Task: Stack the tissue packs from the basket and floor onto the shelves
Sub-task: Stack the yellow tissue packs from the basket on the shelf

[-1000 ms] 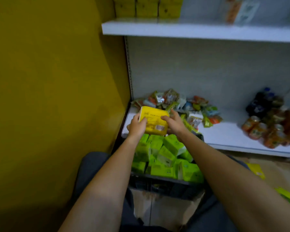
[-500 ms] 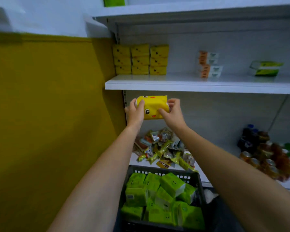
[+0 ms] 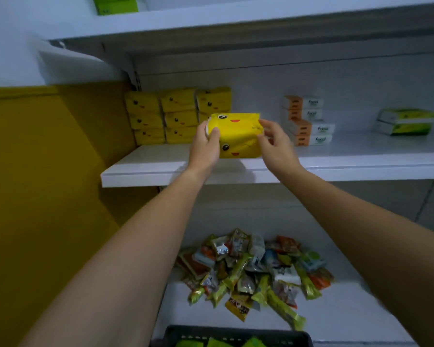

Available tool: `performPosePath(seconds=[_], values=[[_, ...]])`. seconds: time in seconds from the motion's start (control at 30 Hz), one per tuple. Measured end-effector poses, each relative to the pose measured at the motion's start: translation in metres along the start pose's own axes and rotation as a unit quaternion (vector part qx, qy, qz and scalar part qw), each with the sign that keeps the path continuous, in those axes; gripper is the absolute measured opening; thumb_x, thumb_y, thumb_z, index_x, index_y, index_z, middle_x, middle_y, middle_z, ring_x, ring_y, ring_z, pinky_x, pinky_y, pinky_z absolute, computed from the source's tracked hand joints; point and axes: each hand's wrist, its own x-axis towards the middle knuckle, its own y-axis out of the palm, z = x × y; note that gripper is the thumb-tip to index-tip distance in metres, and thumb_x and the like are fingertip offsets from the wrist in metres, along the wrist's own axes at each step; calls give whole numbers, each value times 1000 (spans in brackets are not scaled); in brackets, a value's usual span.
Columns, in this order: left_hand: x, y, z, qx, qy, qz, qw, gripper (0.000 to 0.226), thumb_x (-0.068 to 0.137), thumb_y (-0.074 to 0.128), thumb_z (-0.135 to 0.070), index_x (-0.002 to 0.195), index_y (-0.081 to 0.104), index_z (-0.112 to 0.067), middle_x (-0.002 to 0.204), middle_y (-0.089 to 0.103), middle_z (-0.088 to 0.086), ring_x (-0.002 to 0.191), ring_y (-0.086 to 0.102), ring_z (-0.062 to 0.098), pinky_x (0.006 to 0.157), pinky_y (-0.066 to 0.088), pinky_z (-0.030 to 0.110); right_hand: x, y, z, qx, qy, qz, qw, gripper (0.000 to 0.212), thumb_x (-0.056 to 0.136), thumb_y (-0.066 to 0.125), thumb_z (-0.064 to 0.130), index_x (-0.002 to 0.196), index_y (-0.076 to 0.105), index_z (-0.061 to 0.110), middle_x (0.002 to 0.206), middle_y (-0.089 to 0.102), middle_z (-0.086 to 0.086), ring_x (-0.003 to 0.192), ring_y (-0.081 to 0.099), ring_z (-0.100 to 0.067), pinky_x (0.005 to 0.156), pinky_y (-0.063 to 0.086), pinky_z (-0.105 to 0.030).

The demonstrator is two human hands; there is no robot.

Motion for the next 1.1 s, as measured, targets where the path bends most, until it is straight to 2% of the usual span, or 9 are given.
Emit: performPosePath(seconds=[0.13,0.27,0.37,0.4,0.5,0.63,0.8,0.93,1.1], values=[[55,38,28,49,-39,68,996,50,101,28,-37,149,13,-30,155,21,-2,144,12,27,117,16,46,49,-1,-36,-29,16,-19,999,39,98,37,15,137,39,20,117,58,0,103,56,-16,90,45,-32],[89,73,51,11,-50,97,994,50,102,30,-29,149,11,-32,156,18,-2,141,22,25,111,24,36,91,5,-74,-97,34,-27,994,46,93,34,6,136,39,22,93,53,-6,83,51,-22,74,42,-31],[114,87,67,33,-53,84,995,50,102,32,-27,149,15,-25,155,22,1,140,26,24,106,28,28,117,18,-98,-136,52,18,989,47,92,38,7,137,36,20,100,48,-9,85,48,-25,62,36,-26],[122,89,70,62,-51,84,993,50,102,32,-27,149,17,-23,154,24,2,138,29,23,103,29,25,125,23,-103,-147,58,33,987,47,92,41,9,137,35,20,106,47,-10,89,49,-25,62,37,-26],[146,95,76,128,-50,97,986,49,100,35,-27,147,22,-21,150,32,5,132,37,24,95,32,22,155,32,-118,-177,66,25,982,52,87,52,10,136,36,17,129,46,-14,113,49,-32,82,40,-28],[165,109,81,154,-12,87,984,48,95,46,-17,141,32,-13,137,46,14,120,48,27,79,36,21,181,31,-128,-225,74,12,971,51,89,49,8,137,37,17,135,36,-16,114,48,-34,69,29,-19],[174,111,94,227,54,-24,972,37,88,56,-12,123,47,-8,123,49,20,107,52,32,78,38,28,193,43,-141,-265,62,-37,961,51,86,46,2,135,34,12,131,35,-20,115,45,-38,87,39,-34],[174,108,97,269,88,-12,959,26,87,52,-9,113,53,-6,114,55,19,103,54,32,76,39,28,194,41,-145,-242,55,-21,968,51,85,46,-1,134,32,6,130,38,-22,117,43,-37,89,38,-34],[168,111,92,403,136,-3,905,35,90,47,-13,125,47,-9,126,47,14,119,43,30,86,40,37,192,44,-147,-258,21,40,965,54,88,49,10,138,28,9,128,40,-20,115,46,-36,89,38,-34]])
